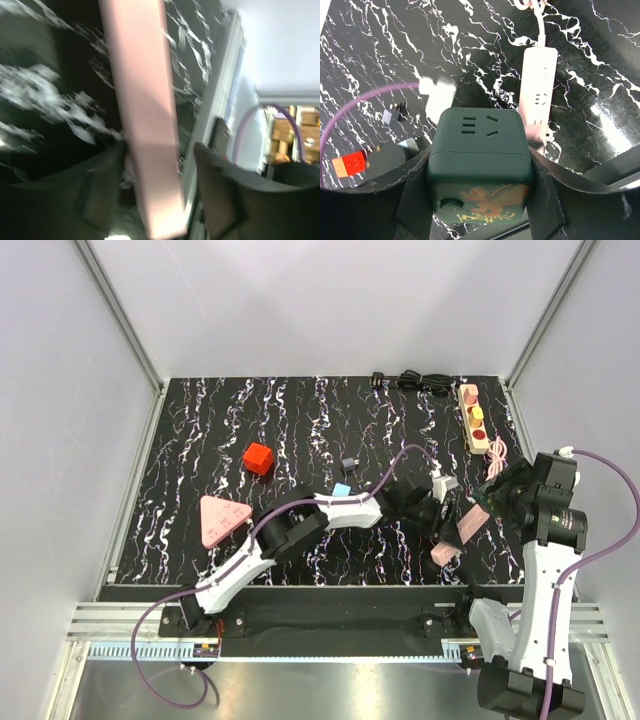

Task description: Pull the plug off the socket

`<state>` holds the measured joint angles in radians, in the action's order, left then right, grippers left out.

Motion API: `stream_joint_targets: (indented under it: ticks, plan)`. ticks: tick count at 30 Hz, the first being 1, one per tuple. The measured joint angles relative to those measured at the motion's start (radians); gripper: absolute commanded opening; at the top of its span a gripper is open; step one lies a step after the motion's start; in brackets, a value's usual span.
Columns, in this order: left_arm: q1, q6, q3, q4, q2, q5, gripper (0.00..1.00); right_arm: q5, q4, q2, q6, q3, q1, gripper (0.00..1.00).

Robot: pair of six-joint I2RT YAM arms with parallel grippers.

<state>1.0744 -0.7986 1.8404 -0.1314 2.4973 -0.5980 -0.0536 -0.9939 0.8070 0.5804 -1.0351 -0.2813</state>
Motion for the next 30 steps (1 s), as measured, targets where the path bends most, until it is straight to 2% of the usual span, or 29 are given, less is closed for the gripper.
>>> stream_joint_targets:
  ticks: [8,9,16,19,22,25,30]
  plan:
    - [-0.024,0.016,-0.263,0.027,-0.222,0.028,0.84,-0.024,0.001,0.030,-0.027,0.000,0.000,0.00]
    - [-0.038,0.016,-0.295,0.035,-0.258,0.034,0.89,-0.031,0.002,0.032,-0.030,0.000,0.000,0.00]
    - [-0.126,0.034,-0.598,0.035,-0.632,0.165,0.92,-0.166,0.120,0.101,-0.032,0.060,0.020,0.00]
    - [-0.126,0.055,-0.700,0.065,-0.811,0.254,0.97,-0.160,0.187,0.195,-0.011,0.079,0.146,0.00]
    - [-0.118,0.070,-0.806,0.112,-0.995,0.352,0.99,-0.116,0.278,0.322,0.027,0.072,0.383,0.00]
    - [-0.126,0.076,-0.922,0.164,-1.177,0.434,0.99,-0.095,0.358,0.451,0.068,0.039,0.549,0.00]
    - [-0.237,0.056,-1.155,0.262,-1.551,0.500,0.99,-0.067,0.493,0.692,0.109,-0.083,0.706,0.00]
